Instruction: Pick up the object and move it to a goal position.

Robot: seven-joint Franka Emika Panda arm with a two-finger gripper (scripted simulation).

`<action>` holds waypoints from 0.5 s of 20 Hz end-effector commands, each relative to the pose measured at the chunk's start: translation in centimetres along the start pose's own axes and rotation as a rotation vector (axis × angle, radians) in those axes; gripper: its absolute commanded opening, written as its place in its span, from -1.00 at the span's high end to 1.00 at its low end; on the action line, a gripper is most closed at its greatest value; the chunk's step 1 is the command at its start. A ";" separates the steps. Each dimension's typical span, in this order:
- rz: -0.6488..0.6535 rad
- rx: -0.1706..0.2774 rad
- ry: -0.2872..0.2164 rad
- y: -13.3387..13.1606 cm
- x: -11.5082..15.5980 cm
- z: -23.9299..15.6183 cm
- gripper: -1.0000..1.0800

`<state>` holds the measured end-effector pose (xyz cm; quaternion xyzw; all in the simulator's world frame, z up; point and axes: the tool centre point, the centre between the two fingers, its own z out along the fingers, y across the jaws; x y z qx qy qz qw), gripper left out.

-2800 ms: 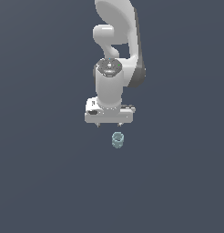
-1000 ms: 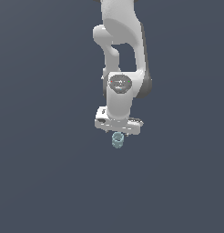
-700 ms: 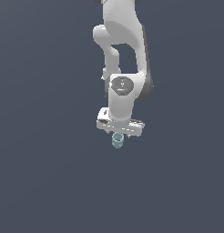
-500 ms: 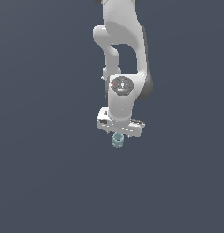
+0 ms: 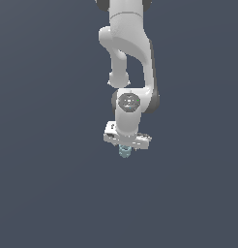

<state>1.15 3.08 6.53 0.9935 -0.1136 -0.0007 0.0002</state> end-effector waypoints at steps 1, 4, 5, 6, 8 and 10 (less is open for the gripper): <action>0.001 0.000 0.001 0.0 0.1 0.7 -0.92; 0.001 0.000 0.001 -0.1 0.1 0.9 -0.92; 0.001 0.000 0.001 -0.1 0.1 0.9 1.00; 0.001 0.000 0.001 -0.1 0.1 0.9 1.00; 0.001 0.000 0.001 -0.1 0.1 0.9 1.00; 0.001 0.000 0.001 -0.1 0.1 0.9 1.00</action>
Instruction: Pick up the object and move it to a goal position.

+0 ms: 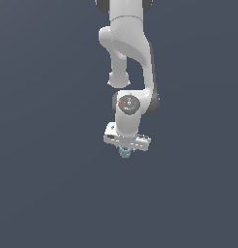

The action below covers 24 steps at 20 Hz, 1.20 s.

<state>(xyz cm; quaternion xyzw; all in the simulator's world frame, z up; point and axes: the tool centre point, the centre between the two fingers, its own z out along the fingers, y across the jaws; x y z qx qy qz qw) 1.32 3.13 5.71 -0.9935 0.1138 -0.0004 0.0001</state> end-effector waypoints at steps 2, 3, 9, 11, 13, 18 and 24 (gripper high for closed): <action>0.000 0.000 -0.001 0.0 0.0 0.1 1.00; 0.000 0.000 -0.001 0.0 0.0 0.1 1.00; 0.000 0.000 -0.001 -0.2 -0.1 -0.4 1.00; 0.000 0.000 -0.001 -0.5 -0.3 -1.0 1.00; 0.000 0.000 -0.001 -0.9 -0.5 -1.8 1.00; 0.000 0.000 -0.001 -2.5 -1.4 -5.0 1.00; 0.000 0.000 -0.001 -4.5 -2.3 -8.9 1.00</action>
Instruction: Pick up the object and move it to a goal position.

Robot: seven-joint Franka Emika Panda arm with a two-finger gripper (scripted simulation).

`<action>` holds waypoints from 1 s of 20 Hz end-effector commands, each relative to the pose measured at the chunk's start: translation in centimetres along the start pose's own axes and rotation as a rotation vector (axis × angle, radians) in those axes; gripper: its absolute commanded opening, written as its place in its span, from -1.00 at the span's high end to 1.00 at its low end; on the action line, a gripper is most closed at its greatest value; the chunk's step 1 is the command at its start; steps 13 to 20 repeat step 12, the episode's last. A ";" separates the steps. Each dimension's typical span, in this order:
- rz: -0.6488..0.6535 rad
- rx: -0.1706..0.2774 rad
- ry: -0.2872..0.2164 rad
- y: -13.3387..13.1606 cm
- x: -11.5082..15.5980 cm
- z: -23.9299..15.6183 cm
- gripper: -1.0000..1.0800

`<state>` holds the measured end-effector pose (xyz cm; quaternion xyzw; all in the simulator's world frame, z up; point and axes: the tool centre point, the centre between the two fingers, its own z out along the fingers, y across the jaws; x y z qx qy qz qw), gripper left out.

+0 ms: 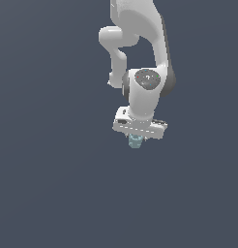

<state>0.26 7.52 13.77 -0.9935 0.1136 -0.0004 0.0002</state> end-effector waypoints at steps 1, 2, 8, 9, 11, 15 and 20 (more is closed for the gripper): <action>0.001 -0.001 -0.001 -0.6 -0.3 -1.3 1.00; 0.001 -0.001 -0.001 -0.8 -0.4 -1.7 1.00; 0.001 -0.001 -0.001 -1.3 -0.5 -2.5 1.00; 0.001 -0.001 -0.001 -1.2 -0.5 -2.4 1.00; 0.001 -0.001 -0.001 -1.1 -0.4 -2.2 1.00; 0.001 -0.001 -0.001 -1.1 -0.4 -2.2 1.00; 0.001 -0.001 -0.001 -1.1 -0.4 -2.2 1.00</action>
